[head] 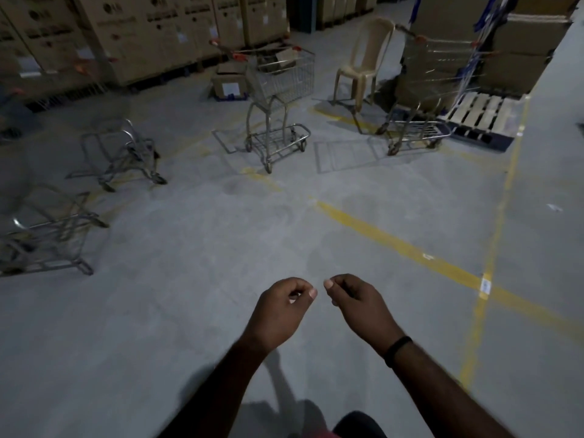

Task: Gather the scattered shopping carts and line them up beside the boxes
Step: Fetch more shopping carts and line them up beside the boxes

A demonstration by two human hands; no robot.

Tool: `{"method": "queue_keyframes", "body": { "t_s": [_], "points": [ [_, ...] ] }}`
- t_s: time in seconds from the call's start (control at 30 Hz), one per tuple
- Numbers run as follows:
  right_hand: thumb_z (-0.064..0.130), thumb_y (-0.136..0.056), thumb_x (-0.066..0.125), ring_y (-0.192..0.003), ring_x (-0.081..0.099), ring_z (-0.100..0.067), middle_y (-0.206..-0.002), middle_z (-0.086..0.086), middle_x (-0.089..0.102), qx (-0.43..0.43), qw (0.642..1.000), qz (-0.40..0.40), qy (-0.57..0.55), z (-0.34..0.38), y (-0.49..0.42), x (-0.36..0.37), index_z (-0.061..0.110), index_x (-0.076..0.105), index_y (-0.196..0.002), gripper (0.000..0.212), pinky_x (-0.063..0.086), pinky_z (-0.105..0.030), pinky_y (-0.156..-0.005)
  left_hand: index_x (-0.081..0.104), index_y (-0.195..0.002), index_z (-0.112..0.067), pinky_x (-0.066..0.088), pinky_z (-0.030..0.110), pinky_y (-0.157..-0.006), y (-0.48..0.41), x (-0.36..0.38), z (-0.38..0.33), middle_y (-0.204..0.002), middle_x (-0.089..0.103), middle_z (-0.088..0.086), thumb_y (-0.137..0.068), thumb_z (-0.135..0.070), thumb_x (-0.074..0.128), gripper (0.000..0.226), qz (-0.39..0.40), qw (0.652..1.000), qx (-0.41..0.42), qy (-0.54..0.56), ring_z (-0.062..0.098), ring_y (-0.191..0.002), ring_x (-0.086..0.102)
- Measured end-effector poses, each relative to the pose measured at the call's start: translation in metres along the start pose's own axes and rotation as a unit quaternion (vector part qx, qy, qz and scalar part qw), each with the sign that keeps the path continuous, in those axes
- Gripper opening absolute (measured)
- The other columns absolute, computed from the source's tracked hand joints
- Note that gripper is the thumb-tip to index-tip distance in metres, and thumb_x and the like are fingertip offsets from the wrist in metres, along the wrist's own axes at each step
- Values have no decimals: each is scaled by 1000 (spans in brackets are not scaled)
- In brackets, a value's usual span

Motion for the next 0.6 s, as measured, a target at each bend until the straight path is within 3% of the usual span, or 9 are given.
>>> {"method": "queue_keyframes", "body": {
  "t_s": [0.27, 0.5, 0.6],
  "points": [
    [43, -97, 60, -82, 64, -23, -81, -7, 68, -12, 999, 26, -15, 2, -194, -5, 19, 67, -82, 29, 51, -35, -78, 70, -85, -30, 46, 12, -79, -177, -5, 7, -88, 70, -21, -96, -28, 67, 12, -12, 1000, -9, -17, 0, -88, 63],
    [46, -97, 60, -84, 64, -25, -84, -7, 67, -53, 995, 79, -12, 48, -380, -23, 23, 65, -81, 28, 51, -41, -81, 69, -84, -33, 45, 10, -77, -350, -37, -27, -88, 69, -24, -96, -28, 66, 13, -95, 995, -7, -32, -1, -88, 63],
    [61, -88, 57, -84, 63, -28, -85, -9, 66, -74, 992, 100, -13, 73, -445, -23, 22, 65, -81, 40, 52, -44, -81, 67, -82, -34, 43, 8, -72, -411, -54, -37, -83, 68, -28, -97, -26, 66, 17, -127, 992, -18, -14, -6, -82, 62]
  ]
}}
Point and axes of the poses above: each hand's wrist, its own y-axis away from the middle knuckle, its own x-axis out of the palm, z = x × y, the point moved 2 cm from there along -y, towards the middle knuckle
